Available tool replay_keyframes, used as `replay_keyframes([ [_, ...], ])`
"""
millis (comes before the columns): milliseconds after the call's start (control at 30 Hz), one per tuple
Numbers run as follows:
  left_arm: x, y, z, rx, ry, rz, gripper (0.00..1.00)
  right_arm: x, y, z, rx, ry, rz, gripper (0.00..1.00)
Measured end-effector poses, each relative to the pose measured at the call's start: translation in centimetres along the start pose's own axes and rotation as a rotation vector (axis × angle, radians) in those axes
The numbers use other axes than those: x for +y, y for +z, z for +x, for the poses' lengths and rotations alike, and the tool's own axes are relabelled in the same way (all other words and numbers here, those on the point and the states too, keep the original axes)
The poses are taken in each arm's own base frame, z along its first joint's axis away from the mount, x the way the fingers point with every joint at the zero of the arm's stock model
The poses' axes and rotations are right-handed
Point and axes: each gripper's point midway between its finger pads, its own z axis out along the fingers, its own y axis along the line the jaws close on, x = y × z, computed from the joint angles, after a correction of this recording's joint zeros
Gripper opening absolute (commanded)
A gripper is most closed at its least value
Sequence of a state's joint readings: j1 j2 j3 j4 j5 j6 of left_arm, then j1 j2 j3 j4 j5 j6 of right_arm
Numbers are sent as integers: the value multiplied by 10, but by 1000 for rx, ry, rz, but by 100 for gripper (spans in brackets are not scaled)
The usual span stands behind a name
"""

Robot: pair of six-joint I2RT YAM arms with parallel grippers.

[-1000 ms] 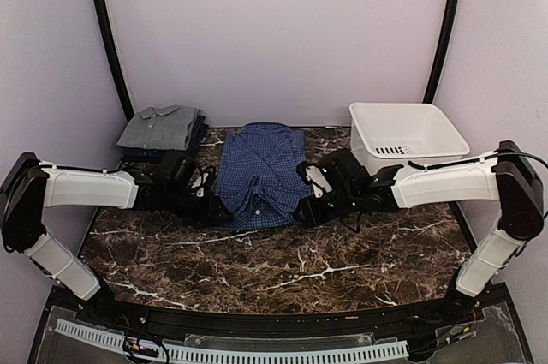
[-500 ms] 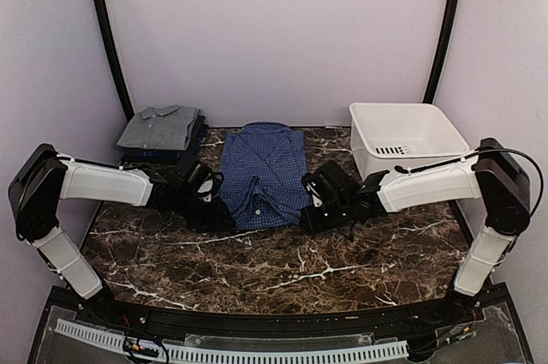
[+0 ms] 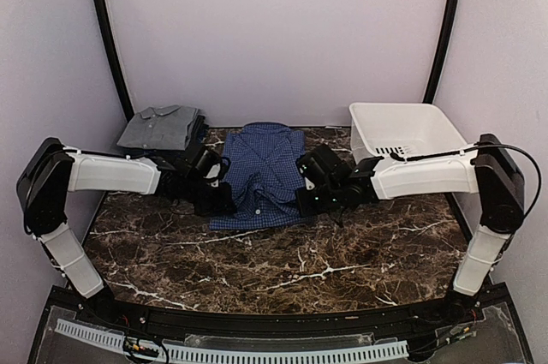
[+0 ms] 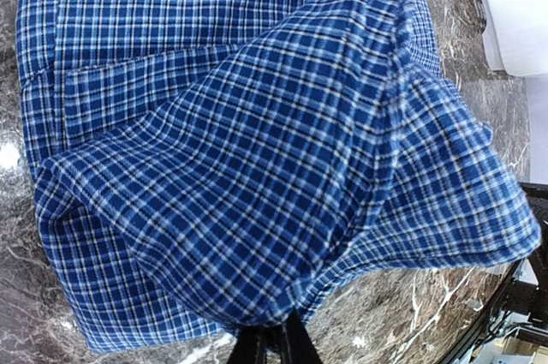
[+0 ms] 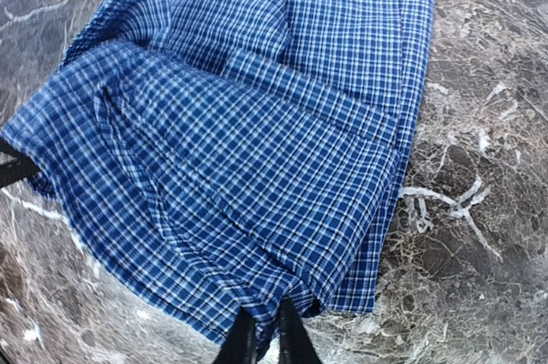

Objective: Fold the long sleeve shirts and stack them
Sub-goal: Adjust the 2/3-rectangle-folded shirt at the center of the board.

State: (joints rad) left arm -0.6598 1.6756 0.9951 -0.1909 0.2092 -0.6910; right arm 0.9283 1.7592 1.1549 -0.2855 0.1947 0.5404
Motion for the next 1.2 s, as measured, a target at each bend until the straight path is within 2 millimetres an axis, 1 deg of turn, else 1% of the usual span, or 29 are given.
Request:
replay_keyframes([
  [167, -13, -6, -19, -39, 9, 12, 3, -2, -2, -17, -26, 11, 7, 0],
  [233, -18, -8, -34, -63, 7, 21, 3, -7, 1, -28, -39, 26, 16, 0],
  [300, -18, -6, -47, -79, -1, 21, 2, -17, 8, -39, -47, 48, 32, 0],
  [367, -11, -3, -63, -95, -25, 17, 1, -29, 18, -51, -58, 69, 51, 0],
  [433, 1, 2, -80, -114, -58, 6, 0, -42, 29, -64, -65, 88, 74, 0],
  [600, 35, 16, -116, -150, -131, -17, 0, -60, 54, -97, -97, 108, 102, 0],
  [667, 43, 24, -126, -158, -147, -25, 0, -67, 61, -112, -114, 113, 109, 4],
  [700, 46, 25, -128, -162, -151, -27, 0, -70, 63, -119, -123, 116, 112, 8],
  [767, 50, 29, -131, -165, -160, -29, 1, -75, 67, -130, -139, 123, 115, 13],
  [800, 51, 30, -131, -167, -164, -29, 3, -77, 68, -136, -147, 118, 115, 17],
  [867, 53, 32, -133, -172, -169, -31, 14, -81, 71, -147, -161, 117, 114, 27],
  [900, 53, 32, -135, -177, -171, -32, 26, -83, 72, -152, -166, 119, 112, 30],
  [933, 53, 32, -137, -182, -166, -33, 31, -84, 74, -155, -168, 121, 113, 33],
  [967, 52, 32, -141, -192, -166, -32, 43, -85, 74, -158, -170, 116, 112, 36],
  [1000, 51, 31, -145, -199, -168, -31, 47, -86, 74, -162, -174, 111, 113, 40],
  [1033, 50, 30, -149, -211, -161, -29, 53, -88, 73, -165, -178, 108, 114, 42],
  [1100, 49, 26, -157, -236, -157, -29, 58, -88, 70, -167, -179, 100, 113, 43],
  [1200, 54, 18, -166, -272, -159, -50, 60, -84, 63, -165, -171, 92, 101, 43],
])
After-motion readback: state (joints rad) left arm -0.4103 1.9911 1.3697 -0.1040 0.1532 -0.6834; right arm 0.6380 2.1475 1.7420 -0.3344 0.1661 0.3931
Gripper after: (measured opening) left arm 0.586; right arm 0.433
